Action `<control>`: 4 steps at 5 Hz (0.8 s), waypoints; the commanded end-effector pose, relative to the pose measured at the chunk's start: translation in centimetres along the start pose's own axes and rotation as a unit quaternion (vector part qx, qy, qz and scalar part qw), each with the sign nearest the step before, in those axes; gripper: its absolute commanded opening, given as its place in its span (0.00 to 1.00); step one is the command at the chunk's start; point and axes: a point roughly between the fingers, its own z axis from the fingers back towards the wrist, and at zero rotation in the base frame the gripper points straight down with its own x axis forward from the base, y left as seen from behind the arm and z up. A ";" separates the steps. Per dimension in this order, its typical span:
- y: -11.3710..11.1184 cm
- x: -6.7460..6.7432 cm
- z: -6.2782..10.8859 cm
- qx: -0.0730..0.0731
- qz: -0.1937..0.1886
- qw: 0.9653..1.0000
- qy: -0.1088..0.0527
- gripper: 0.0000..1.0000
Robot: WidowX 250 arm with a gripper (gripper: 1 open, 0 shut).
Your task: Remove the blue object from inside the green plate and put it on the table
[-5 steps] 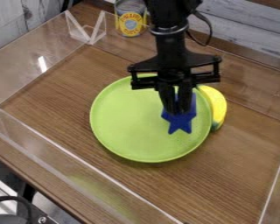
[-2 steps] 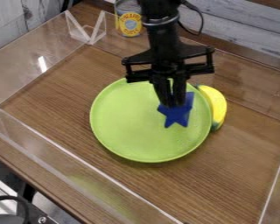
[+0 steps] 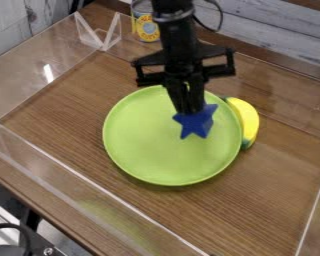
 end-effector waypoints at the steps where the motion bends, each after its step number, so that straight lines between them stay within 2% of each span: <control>1: 0.7 1.9 3.4 -0.017 -0.015 0.998 -0.052 0.00; 3: 4.4 5.1 6.8 -0.026 -0.002 0.997 -0.079 0.00; 4: 4.5 4.2 5.7 -0.022 -0.025 0.997 -0.074 1.00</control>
